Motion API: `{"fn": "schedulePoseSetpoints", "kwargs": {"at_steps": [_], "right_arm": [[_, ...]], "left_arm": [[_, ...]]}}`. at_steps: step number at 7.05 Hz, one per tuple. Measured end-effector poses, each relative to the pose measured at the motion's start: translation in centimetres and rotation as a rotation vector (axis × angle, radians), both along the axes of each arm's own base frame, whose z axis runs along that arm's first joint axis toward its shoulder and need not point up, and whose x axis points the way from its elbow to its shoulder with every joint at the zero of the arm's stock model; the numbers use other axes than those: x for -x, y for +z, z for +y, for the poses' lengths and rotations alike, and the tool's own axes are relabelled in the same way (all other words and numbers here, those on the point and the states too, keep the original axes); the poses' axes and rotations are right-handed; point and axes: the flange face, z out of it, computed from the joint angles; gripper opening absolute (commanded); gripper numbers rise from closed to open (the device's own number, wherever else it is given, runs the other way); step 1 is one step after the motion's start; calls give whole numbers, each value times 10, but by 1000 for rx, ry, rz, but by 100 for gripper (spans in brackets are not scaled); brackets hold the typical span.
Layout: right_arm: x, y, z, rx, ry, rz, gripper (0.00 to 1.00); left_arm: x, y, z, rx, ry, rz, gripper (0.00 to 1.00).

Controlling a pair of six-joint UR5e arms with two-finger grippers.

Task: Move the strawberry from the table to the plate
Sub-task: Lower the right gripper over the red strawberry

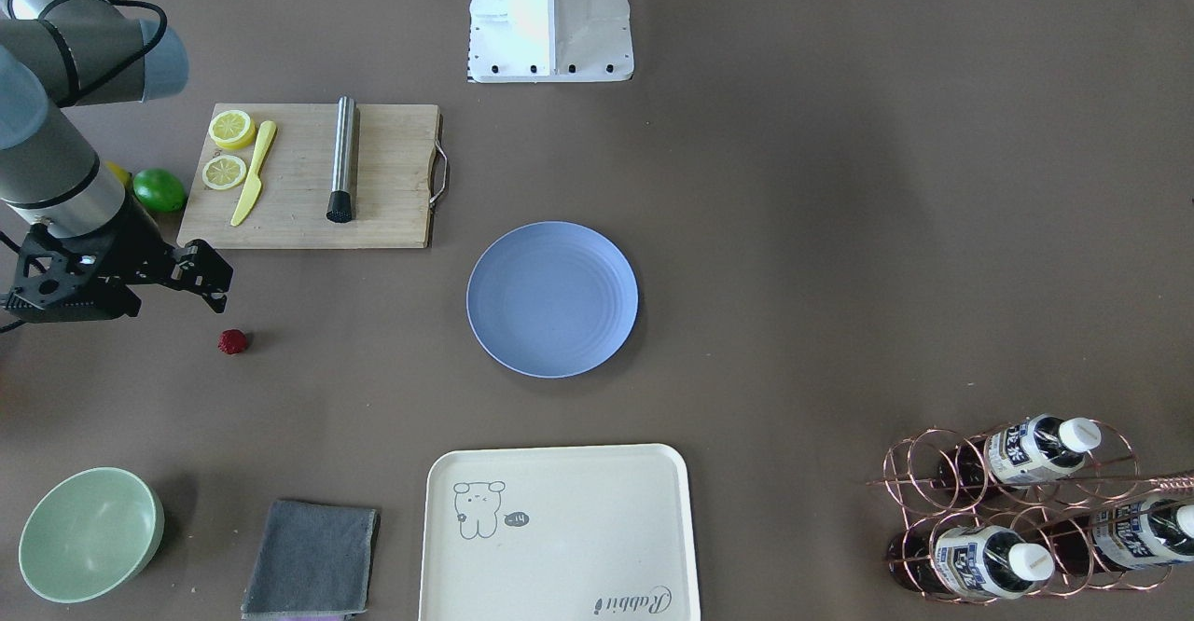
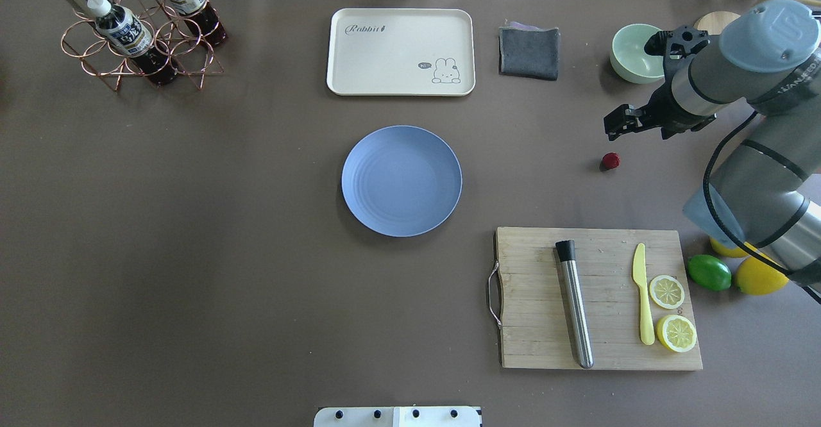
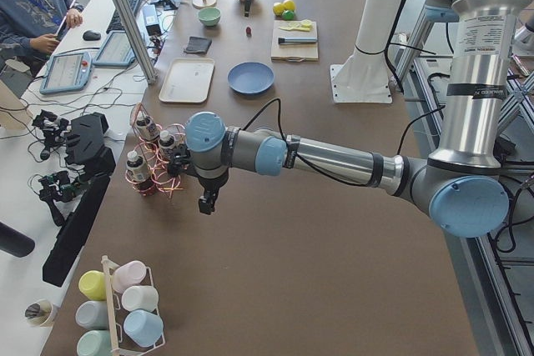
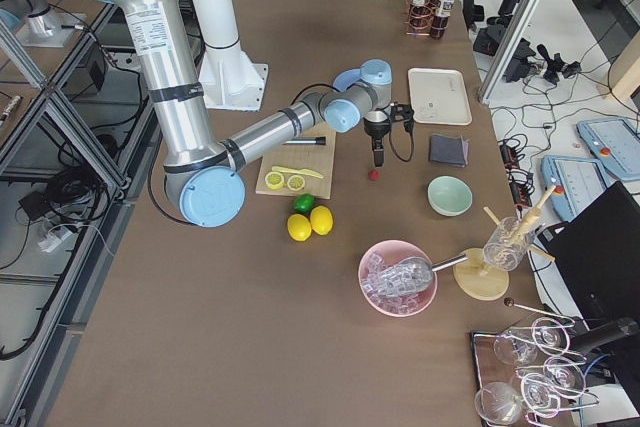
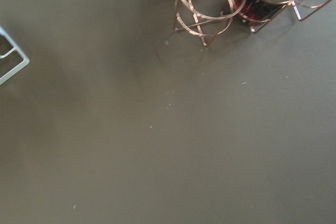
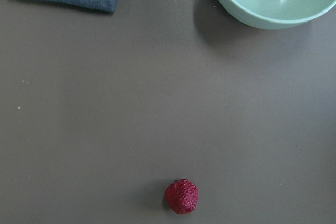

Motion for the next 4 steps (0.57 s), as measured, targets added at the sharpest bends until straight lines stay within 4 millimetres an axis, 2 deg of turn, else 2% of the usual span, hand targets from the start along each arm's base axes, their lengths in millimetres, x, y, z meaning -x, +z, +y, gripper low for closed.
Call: {"fn": "schedulePoseSetpoints", "kwargs": {"at_steps": [2,3,4], "right_arm": [[23,35,-6,-28,6,-10,95],[32,54,-9,-35,10,-22,90],[37,65,-9,-32,13,-27,88]], "left_arm": [[12,18,14,4,1,-22,100],[13,20,15,4,2,-23,100],[13,21,16,5,3,-22,100]]}}
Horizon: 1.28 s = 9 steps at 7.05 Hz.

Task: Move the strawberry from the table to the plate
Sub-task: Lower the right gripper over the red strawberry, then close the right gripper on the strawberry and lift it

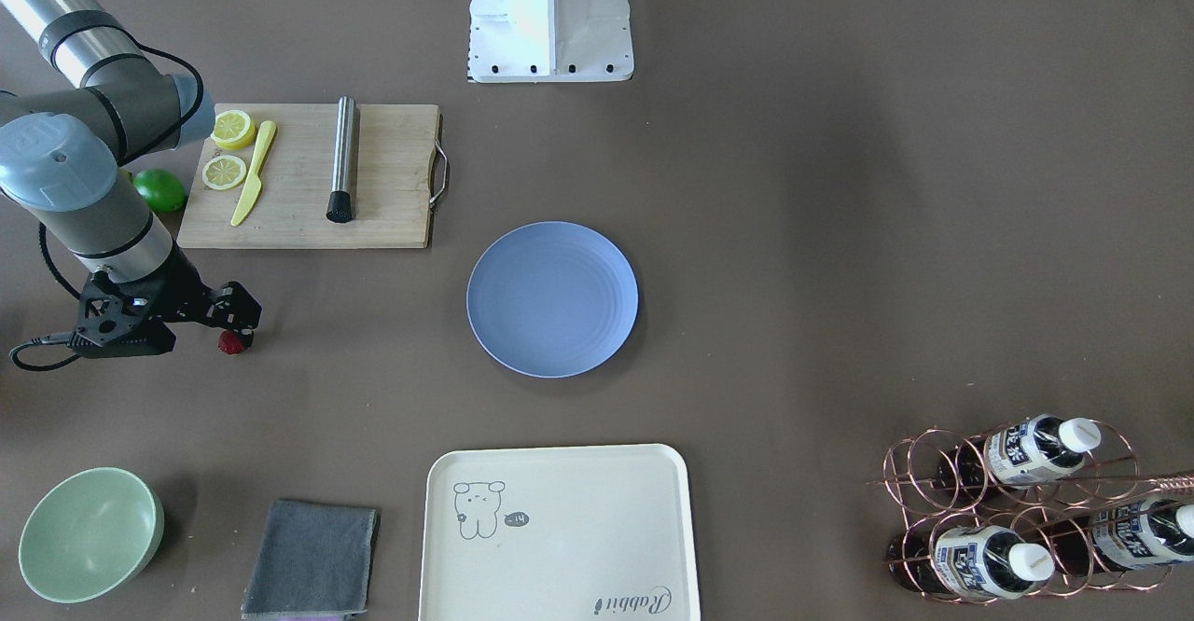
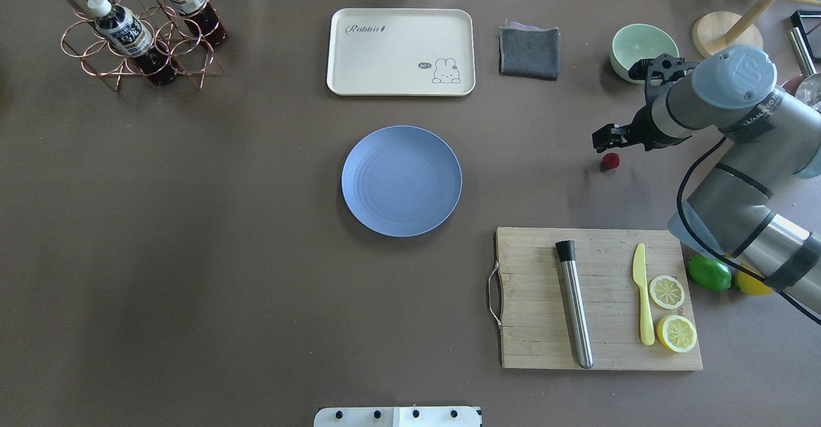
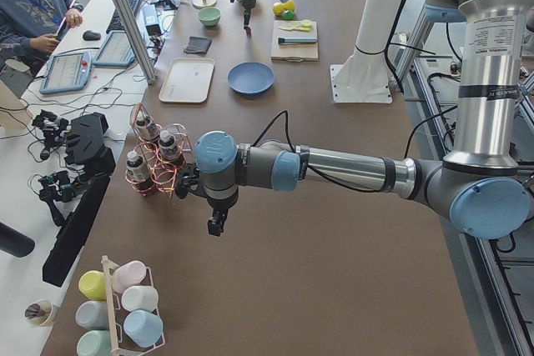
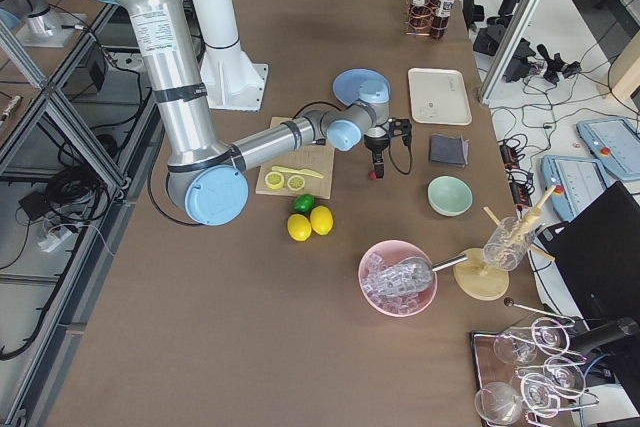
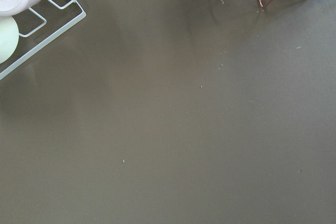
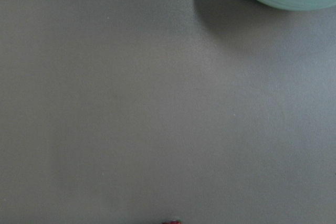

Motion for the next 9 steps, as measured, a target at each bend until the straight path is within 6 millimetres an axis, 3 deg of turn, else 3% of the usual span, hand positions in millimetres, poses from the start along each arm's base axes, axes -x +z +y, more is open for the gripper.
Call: {"fn": "schedulePoseSetpoints", "kwargs": {"at_steps": [2,3,4,5,7,9], "right_arm": [[7,4,3,20,13,-10,79],[11,5,5,24,16,-10,69],[16,5,8,26,23,-6,45],[22,3,11,29,30,-5,3],[26,-1,14,27,32,-9,0],[26,-24,15,25,53,-41,0]], "left_arm": [[0,2,3,4,1,3,100],[0,3,4,5,1,4,100],[-1,3,4,6,2,5,100],[-1,4,4,7,2,5,100],[0,4,5,8,1,5,100],[0,7,10,13,1,6,100]]}}
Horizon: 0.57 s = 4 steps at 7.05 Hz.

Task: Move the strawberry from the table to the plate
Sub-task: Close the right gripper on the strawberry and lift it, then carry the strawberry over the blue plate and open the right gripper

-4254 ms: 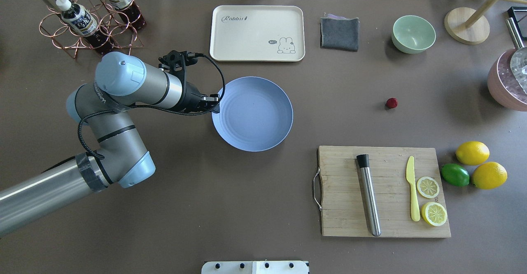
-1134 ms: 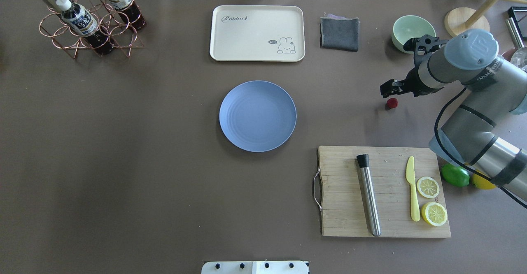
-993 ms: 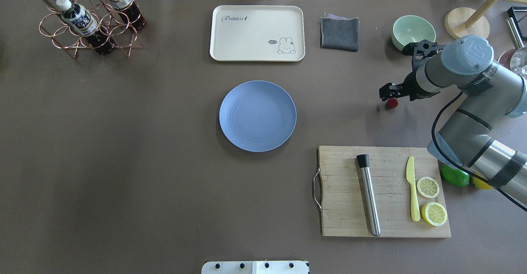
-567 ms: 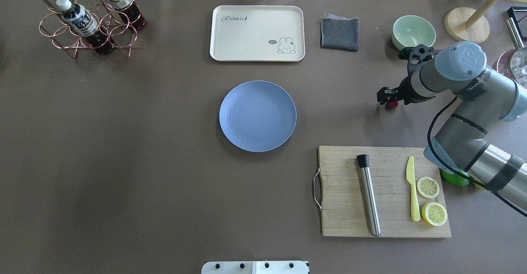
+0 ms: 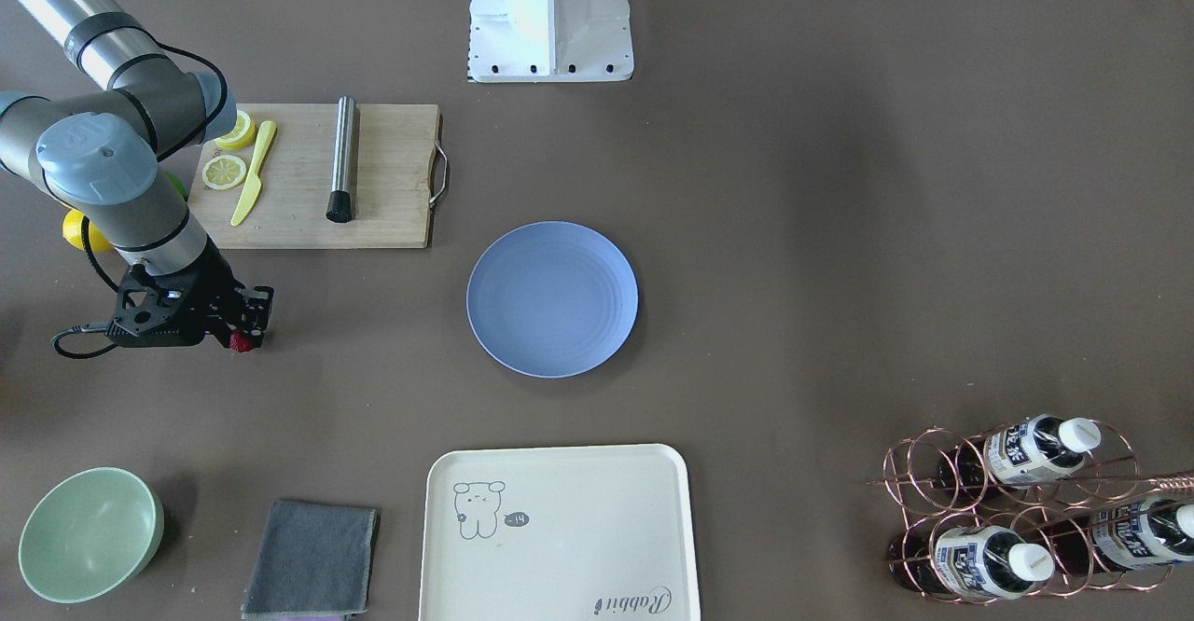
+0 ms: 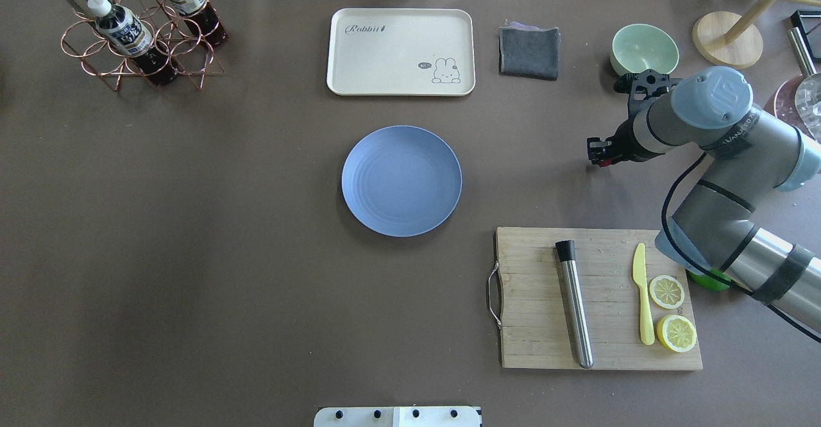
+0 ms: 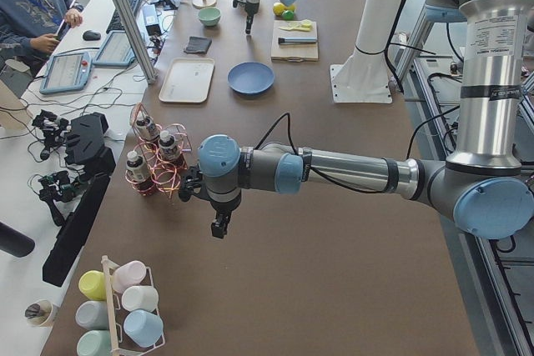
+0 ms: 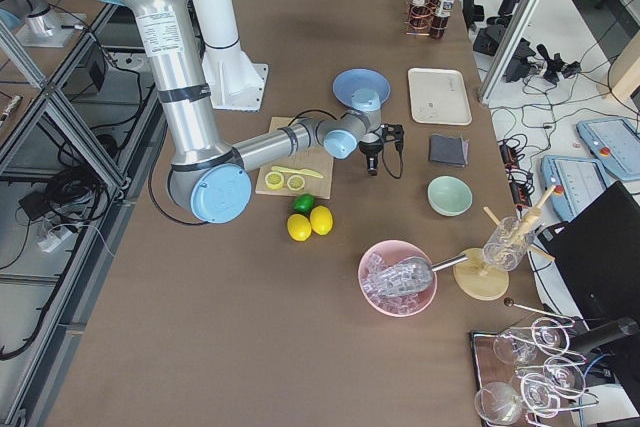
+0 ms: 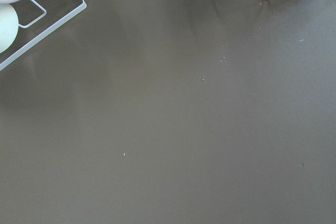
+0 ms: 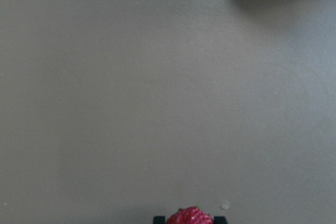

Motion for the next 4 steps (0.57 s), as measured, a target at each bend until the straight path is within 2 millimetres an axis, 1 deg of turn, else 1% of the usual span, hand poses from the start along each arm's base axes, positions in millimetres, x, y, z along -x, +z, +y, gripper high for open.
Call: {"fn": "schedulePoseSetpoints", "kwargs": {"at_steps": [1,2,3,4], "right_arm": [[7,-26,-4,27,39,-33,0],[24,-62,-11,80,89,-62,0],[53,-106,-13,150,143,-84,0],[84,-145,-7,205,197,-101,0]], "left_arm": [[0,1,2,2,0,0,100],[0,1,3,3,0,0,100],[0,2,4,4,0,1,100],[0,1,4,4,-1,1,100]]}}
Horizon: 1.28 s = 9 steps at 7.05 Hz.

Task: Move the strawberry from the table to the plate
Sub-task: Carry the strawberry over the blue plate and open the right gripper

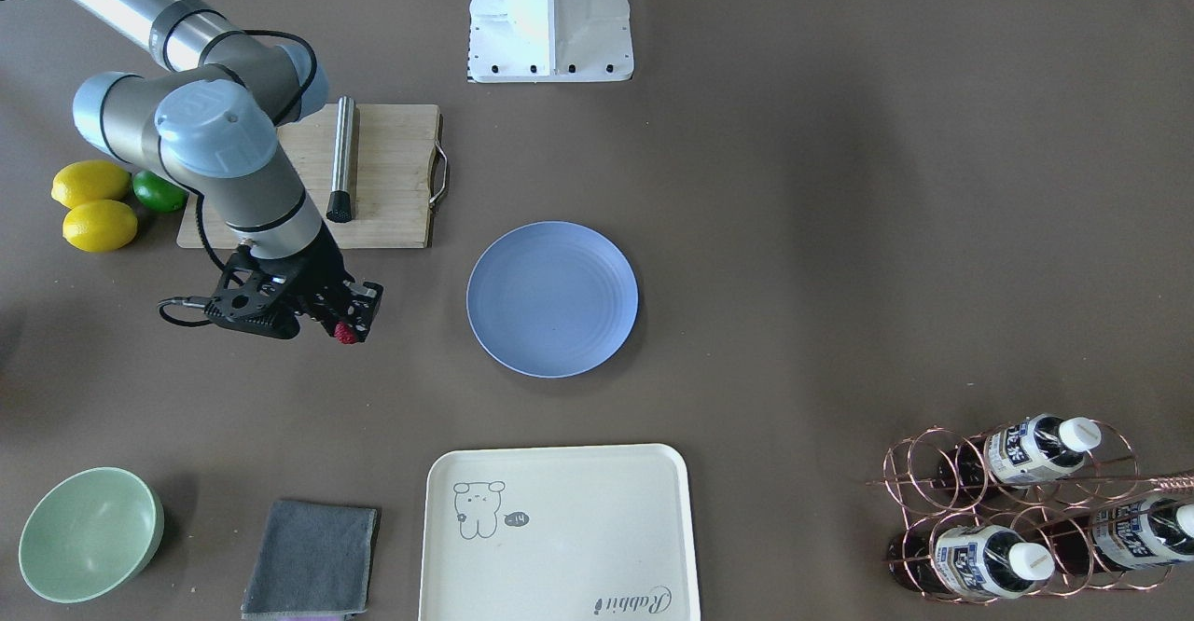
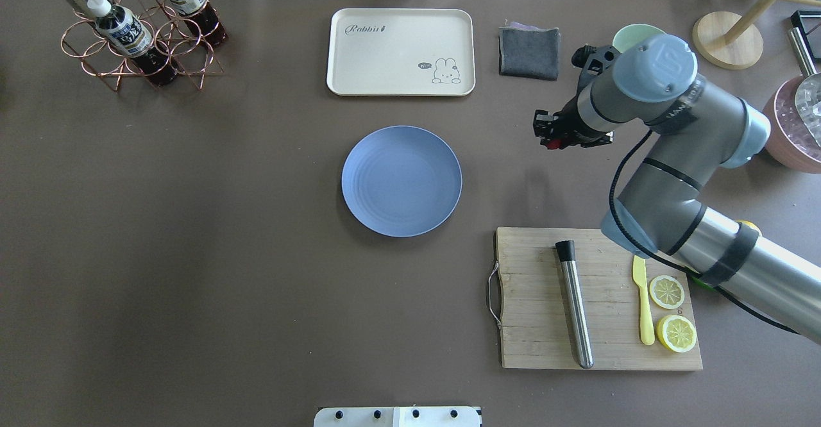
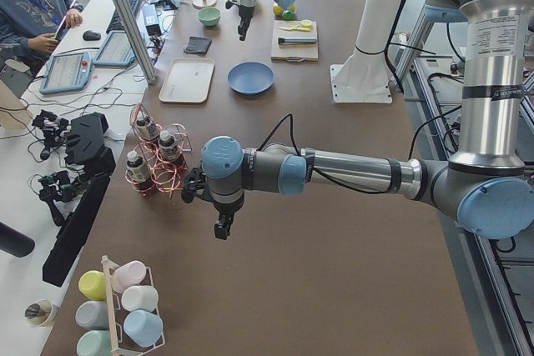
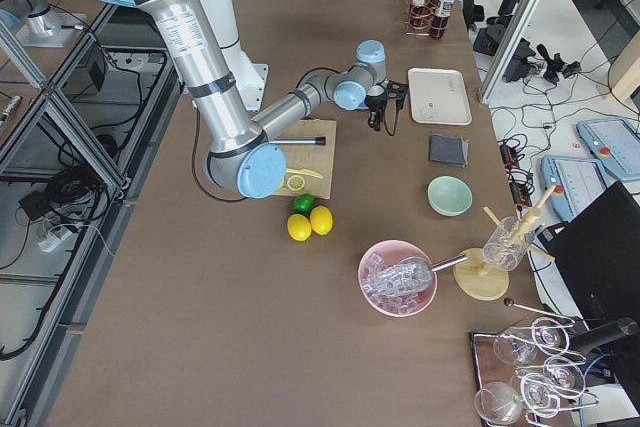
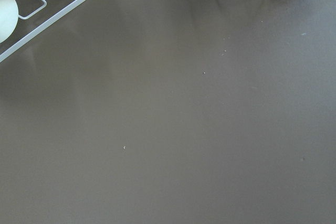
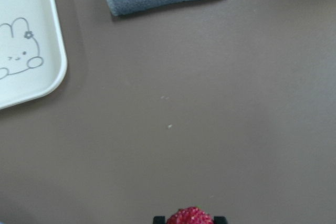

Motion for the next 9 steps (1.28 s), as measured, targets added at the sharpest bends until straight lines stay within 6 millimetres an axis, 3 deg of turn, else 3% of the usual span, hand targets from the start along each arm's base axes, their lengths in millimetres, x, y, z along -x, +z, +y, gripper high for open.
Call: {"fn": "schedulePoseSetpoints", "kwargs": {"at_steps": [2,4,5,7,8,9], "right_arm": [[80,-66,23,45,77,-30,0],[148,-104,37,57,107,-24,0],[166,-110,47,53,107,-18,0],[185,-112,62,38,104,-5,0],[189,-111,67,35,97,0,57],[192,-109,70,31,91,4,99]], "left_arm": [[0,-1,0,-1,-1,0,100],[1,4,2,12,-3,0,100],[1,8,6,22,-5,0,100],[1,13,10,33,-6,0,100],[2,12,10,33,-7,0,100],[2,12,10,34,-7,0,100]]}}
